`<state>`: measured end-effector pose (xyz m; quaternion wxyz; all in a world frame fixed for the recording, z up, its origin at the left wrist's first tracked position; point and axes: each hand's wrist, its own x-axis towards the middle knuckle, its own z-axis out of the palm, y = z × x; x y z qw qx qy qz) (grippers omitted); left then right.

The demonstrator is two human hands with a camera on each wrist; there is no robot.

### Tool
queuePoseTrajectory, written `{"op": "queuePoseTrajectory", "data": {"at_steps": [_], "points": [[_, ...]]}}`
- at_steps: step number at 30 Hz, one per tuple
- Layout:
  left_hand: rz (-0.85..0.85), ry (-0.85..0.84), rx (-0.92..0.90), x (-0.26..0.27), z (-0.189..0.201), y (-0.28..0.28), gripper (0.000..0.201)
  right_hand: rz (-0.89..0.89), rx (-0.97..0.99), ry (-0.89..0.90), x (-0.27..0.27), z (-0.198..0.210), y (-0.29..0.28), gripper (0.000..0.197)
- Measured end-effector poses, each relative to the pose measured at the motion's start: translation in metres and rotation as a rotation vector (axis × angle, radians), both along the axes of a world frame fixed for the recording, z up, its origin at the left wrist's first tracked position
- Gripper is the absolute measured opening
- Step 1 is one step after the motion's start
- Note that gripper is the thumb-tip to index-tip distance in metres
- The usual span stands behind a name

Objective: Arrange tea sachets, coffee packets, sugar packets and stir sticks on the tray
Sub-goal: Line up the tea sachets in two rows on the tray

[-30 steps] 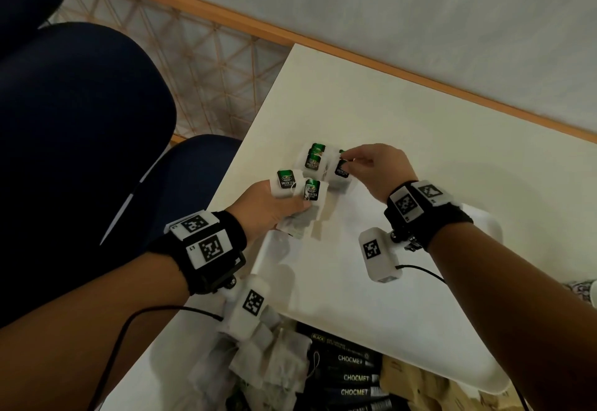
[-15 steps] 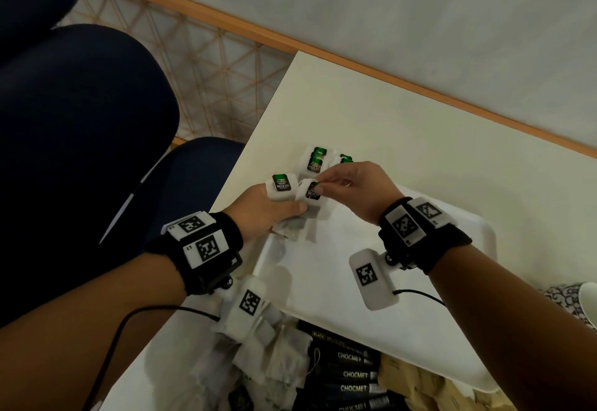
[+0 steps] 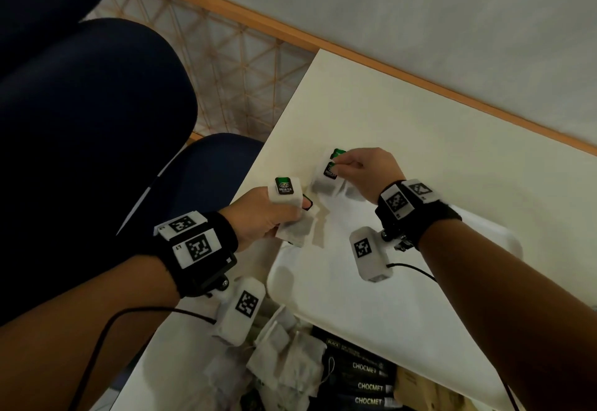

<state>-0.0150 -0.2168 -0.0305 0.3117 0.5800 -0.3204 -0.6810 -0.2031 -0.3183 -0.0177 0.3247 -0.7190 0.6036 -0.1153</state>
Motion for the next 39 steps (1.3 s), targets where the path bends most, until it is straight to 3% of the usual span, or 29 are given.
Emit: {"op": "queuePoseTrajectory", "data": {"at_steps": [7, 12, 14, 20, 24, 28, 31, 34, 37, 39], "points": [[-0.042, 0.041, -0.013, -0.008, 0.002, -0.002, 0.022, -0.104, -0.118, -0.091, -0.021, 0.007, 0.010, 0.017], [-0.105, -0.002, -0.036, -0.015, 0.000, -0.002, 0.022, 0.132, 0.029, 0.049, -0.035, -0.005, 0.044, 0.017], [-0.140, -0.017, -0.045, -0.019, 0.000, -0.003, 0.021, 0.144, 0.038, 0.065, -0.036, -0.013, 0.050, 0.018], [-0.220, -0.015, -0.044, -0.029, 0.001, -0.005, 0.020, 0.016, 0.056, -0.090, -0.033, -0.006, 0.050, 0.018], [-0.246, -0.037, -0.049, -0.036, 0.000, -0.006, 0.019, -0.008, 0.161, -0.312, -0.022, 0.012, 0.058, 0.024], [-0.325, -0.068, -0.051, -0.042, 0.001, -0.003, 0.014, 0.072, 0.185, -0.273, -0.016, 0.023, 0.058, 0.016], [-0.312, -0.025, -0.028, -0.042, 0.003, -0.002, 0.012, 0.028, 0.166, -0.328, -0.022, 0.026, 0.055, 0.008], [-0.268, -0.006, -0.018, -0.038, 0.003, -0.002, 0.014, 0.016, 0.204, -0.341, -0.031, 0.028, 0.054, 0.012], [-0.290, -0.037, -0.028, -0.037, 0.003, -0.001, 0.013, 0.085, 0.267, -0.266, -0.032, 0.025, 0.056, 0.031], [-0.323, -0.077, -0.035, -0.038, 0.003, -0.001, 0.017, 0.112, 0.321, -0.266, -0.028, 0.023, 0.059, 0.028]]}}
